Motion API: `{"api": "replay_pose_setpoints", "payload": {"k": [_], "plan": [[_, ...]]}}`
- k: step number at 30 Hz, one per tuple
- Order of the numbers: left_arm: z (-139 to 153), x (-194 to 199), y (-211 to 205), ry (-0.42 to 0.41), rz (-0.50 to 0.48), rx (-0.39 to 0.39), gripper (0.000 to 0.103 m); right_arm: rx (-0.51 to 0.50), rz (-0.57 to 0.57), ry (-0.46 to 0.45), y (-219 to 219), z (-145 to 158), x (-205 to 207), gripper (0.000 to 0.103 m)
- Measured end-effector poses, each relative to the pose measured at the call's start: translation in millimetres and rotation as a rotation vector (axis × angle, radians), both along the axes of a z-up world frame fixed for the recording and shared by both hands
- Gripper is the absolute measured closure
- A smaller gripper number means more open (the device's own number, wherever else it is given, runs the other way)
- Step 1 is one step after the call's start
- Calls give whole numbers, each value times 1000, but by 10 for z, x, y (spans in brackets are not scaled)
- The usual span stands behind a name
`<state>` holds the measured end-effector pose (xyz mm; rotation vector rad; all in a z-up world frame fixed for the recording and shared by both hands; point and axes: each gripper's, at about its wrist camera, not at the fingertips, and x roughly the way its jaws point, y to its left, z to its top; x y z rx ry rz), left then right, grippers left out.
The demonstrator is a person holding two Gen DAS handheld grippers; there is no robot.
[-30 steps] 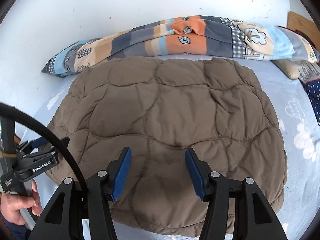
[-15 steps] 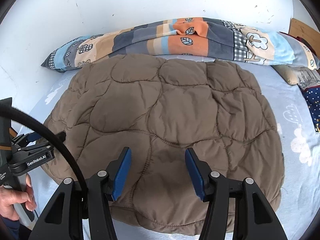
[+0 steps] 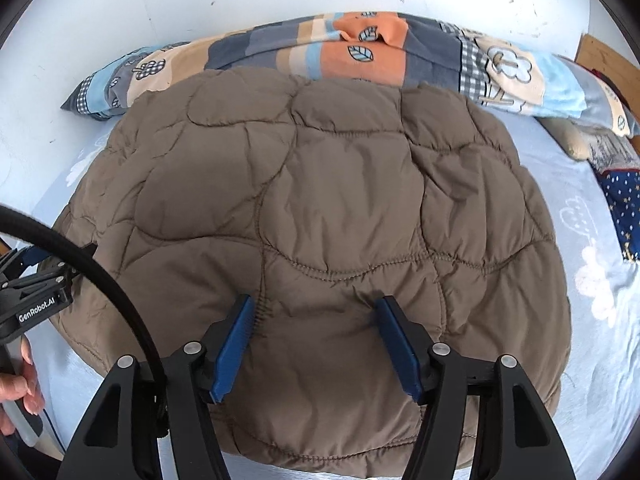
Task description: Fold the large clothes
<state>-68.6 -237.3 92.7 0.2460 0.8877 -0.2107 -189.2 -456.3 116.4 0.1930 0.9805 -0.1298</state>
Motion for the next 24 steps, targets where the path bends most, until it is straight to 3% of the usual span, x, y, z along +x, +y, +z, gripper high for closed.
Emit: {"api": "replay_pose_setpoints", "payload": {"k": [7,16,19,21,24], "plan": [[110,-10,112,-16,4,-16,26,41,-15,-59,-81,167,-92,34],[229,135,520,-10,47,-49,26,58,-114,-165,-532,444,-375,34],[268,352,918,59,88,-134,26,101,-184,-167,-870,428,-509,34],[259,493,1208,105,122,-206,26,166,-236,-155,-1152,359,-609,28],[144,721,1656,214,158,-351,26,244,-275,-143,-1463,234,-731,24]]}}
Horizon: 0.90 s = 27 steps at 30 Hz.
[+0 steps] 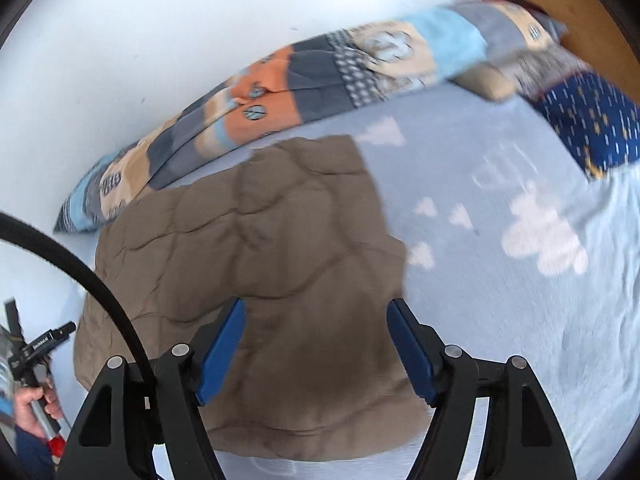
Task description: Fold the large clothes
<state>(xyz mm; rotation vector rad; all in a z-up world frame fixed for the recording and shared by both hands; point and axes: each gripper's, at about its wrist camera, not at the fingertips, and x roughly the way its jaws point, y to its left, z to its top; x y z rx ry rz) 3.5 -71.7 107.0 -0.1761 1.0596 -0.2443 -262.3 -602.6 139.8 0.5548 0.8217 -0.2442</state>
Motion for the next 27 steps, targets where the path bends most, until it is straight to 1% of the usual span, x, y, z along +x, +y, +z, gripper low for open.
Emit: {"api": "replay_pose_setpoints", "payload": {"k": [2,4,7,9,12,14,16,17,19,23,24,26,27], "plan": [[-160,123,228,83,11,-132,26,37,-11,7,-158,-83,-55,19],[-305,200,304,145,-8,-215,26,80,-8,12,-274,-173,-85,17],[-428,298,314,178,-37,-298,27,128,-11,25,-448,-315,-111,16],[-464,369,274,195,-71,-346,26,197,-17,19,-569,-431,-102,15],[-480,436,162,200,-141,-362,26,273,1,1,-653,-546,-65,15],[-513,507,75,214,-199,-330,26,302,21,-2,-669,-599,-26,12],[-575,570,37,225,-248,-320,26,293,59,17,-649,-651,44,10],[-628,615,38,245,-268,-335,26,285,73,26,-639,-674,74,8],[-721,694,58,274,-293,-367,22,294,115,46,-630,-766,146,6],[-872,791,19,313,-358,-400,18,378,168,33,-672,-931,208,4],[-912,808,29,323,-373,-410,17,387,178,31,-686,-961,219,1],[-955,837,29,328,-399,-434,16,409,202,35,-745,-1036,264,0],[-985,863,26,332,-408,-444,15,436,217,31,-765,-1096,291,0]]}}
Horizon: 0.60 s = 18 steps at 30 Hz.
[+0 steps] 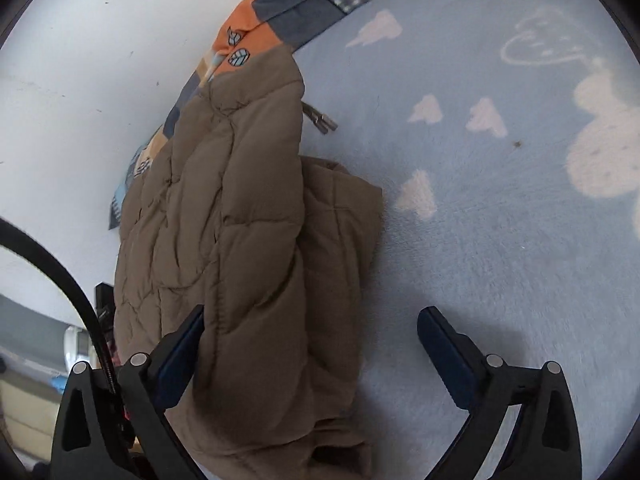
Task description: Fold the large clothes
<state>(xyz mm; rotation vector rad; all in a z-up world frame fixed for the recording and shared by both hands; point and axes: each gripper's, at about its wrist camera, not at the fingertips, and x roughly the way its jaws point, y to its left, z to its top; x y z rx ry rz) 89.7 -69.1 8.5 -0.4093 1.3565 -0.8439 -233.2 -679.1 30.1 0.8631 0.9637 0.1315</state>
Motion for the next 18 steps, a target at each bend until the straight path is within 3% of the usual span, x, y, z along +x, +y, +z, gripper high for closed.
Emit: {"api": "replay_pose_setpoints", "payload": {"k": [6,18], "plan": [[-109,39,23,11,-41,-93,13,79,42,-44,8,-179,162,0],[-109,154,-257,6,-147,-158,13,98,230,-100,106,-250,496,0]]}}
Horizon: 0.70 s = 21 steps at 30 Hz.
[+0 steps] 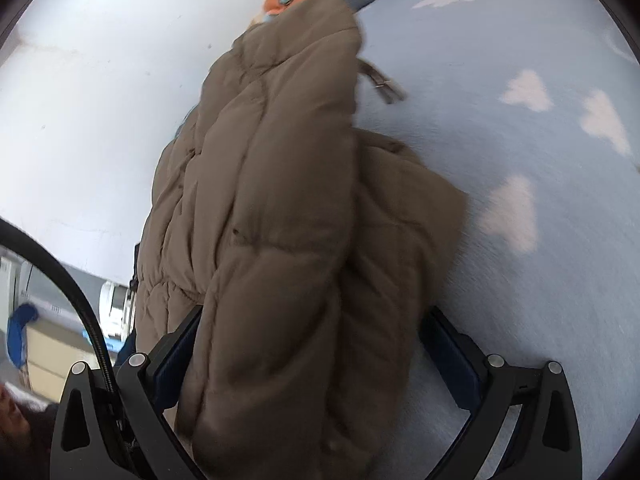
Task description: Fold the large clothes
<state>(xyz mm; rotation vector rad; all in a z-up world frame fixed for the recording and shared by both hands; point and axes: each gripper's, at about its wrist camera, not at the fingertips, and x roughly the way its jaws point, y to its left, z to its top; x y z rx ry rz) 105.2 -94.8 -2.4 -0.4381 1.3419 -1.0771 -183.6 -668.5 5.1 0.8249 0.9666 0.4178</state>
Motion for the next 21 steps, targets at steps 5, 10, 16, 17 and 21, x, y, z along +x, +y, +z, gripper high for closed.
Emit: {"api": "replay_pose_setpoints", "payload": {"k": [5,10,16,17,21], "plan": [[75,-17,-128,-24,-23,-34,28,-8,49,-32,123,-16,139,0],[278,-86,-126,-85,-37,-23,51,-26,60,-80,176,114,34,37],[556,-257,-154,-152,-26,18,60,-166,64,-116,378,401,-17,54],[610,-290,-161,-159,-18,18,60,-182,62,-121,407,438,-24,56],[723,-389,-115,-163,21,-4,61,-233,59,-140,498,599,-78,60]]}}
